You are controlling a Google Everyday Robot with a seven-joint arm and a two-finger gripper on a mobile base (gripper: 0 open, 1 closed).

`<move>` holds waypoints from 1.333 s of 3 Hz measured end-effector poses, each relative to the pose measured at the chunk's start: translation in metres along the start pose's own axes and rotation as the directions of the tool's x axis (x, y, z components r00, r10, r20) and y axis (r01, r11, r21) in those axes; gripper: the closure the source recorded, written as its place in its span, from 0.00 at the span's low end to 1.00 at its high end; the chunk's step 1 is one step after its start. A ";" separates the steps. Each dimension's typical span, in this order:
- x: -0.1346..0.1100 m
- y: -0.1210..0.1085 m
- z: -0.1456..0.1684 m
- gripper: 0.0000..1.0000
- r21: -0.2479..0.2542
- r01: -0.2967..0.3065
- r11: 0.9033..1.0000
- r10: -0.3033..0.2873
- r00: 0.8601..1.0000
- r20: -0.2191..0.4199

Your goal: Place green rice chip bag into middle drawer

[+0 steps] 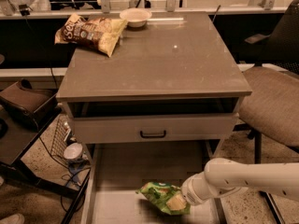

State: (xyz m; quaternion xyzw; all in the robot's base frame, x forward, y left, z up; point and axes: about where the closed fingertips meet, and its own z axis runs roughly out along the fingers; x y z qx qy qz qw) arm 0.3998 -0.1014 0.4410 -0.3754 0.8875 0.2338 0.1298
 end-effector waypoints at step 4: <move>0.001 0.002 0.002 0.00 -0.005 0.001 1.000 -0.001 1.000 -0.002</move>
Offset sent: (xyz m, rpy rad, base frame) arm -0.0006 0.0004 -0.0004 0.0007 0.0011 0.0005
